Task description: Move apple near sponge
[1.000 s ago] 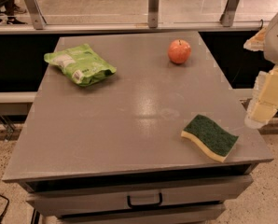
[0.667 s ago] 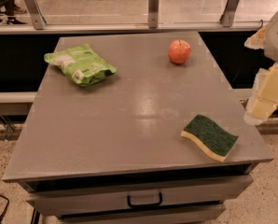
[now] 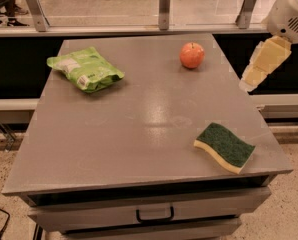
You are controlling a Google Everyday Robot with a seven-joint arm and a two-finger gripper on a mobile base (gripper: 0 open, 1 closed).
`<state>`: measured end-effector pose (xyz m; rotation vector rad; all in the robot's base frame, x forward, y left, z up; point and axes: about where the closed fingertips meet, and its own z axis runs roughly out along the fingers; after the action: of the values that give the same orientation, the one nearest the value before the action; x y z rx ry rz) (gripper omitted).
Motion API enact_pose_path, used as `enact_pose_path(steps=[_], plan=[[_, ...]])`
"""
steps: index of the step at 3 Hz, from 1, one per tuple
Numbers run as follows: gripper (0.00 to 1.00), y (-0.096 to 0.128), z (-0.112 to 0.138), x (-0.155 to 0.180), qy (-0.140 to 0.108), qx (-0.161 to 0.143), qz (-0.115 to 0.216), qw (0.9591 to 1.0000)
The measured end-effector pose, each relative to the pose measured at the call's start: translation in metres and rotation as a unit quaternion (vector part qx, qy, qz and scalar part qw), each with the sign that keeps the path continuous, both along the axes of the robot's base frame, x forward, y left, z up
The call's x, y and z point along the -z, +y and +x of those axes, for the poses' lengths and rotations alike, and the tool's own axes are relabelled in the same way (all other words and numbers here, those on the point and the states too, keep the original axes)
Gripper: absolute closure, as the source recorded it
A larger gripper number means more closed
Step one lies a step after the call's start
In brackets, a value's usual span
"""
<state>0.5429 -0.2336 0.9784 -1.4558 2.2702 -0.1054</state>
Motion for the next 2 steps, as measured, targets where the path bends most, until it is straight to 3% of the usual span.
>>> enact_pose_path(steps=[1,2], plan=[[0.0,-0.004,0.082,0.011,-0.037,0.045,0.052,0.9969],[0.0,-0.001,0.126,0.023,-0.05,0.065,0.085,0.9931]])
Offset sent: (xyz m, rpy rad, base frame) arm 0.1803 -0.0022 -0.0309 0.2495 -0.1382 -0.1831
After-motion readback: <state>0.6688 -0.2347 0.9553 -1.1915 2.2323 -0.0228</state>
